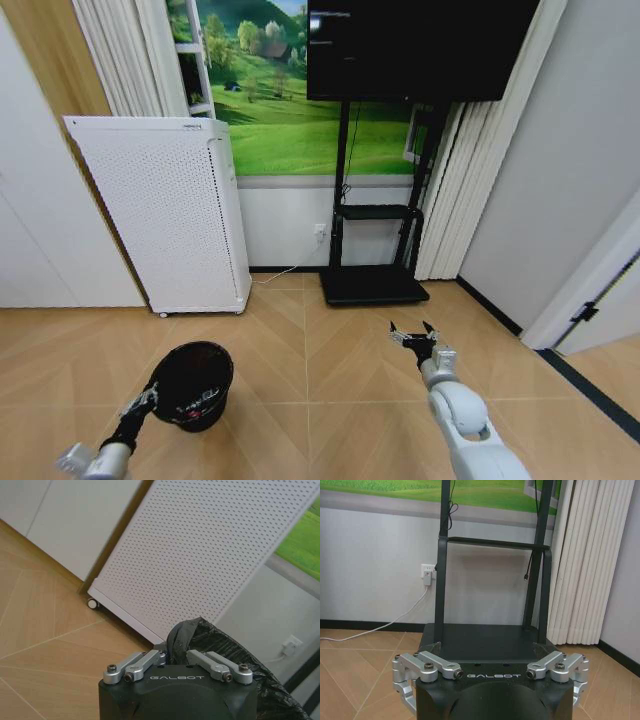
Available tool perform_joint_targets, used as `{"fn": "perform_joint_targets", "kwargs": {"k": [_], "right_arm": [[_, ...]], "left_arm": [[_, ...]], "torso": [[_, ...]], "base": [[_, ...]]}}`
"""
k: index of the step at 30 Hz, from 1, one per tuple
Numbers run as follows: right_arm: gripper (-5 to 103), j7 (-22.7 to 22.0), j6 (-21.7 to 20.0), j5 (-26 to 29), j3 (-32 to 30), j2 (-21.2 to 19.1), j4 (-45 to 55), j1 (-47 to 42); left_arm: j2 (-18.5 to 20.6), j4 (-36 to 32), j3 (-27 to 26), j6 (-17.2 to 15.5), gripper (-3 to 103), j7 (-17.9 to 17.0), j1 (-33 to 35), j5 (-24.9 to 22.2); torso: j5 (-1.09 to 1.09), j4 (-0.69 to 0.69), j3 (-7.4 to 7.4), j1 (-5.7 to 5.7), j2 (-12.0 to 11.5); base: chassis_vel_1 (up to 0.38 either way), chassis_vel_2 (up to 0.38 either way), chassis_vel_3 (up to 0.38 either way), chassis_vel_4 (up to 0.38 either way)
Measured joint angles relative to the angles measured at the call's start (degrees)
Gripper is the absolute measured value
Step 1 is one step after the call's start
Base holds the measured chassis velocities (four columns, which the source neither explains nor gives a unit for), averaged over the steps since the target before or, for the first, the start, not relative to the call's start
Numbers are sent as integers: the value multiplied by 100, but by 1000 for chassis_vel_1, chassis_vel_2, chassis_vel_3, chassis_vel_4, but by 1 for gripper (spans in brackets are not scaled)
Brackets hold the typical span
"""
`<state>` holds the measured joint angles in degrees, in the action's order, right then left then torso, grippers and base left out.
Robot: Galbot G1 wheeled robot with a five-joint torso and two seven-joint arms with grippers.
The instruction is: Pick up the trash bin and place the garbage on the floor into it.
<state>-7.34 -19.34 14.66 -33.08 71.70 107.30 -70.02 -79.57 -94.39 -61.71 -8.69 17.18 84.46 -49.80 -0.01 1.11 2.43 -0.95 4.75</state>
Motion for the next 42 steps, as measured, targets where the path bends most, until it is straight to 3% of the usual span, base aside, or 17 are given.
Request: {"fn": "perform_joint_targets", "kwargs": {"k": [5,16,29,42], "right_arm": [[100,58,40,10,19,-46,-97,82],[100,214,241,18,-25,-100,-307,155],[100,332,374,56,-23,-114,-461,291],[100,427,477,94,-89,-139,-544,279]], "left_arm": [[4,314,-56,-97,7,-442,-290,-405],[-194,585,145,-159,7,-1435,-888,-386],[-147,921,444,-114,7,-1687,-1358,-354],[-147,1045,669,-3,4,-1922,-1320,-470]], "torso": [[1,-4,0,0,0],[2,-2,0,0,0],[1,-2,0,0,0],[2,-2,0,0,0]], "base": [[0,0,0,0],[0,0,0,0],[0,0,0,0],[0,0,0,0]]}}
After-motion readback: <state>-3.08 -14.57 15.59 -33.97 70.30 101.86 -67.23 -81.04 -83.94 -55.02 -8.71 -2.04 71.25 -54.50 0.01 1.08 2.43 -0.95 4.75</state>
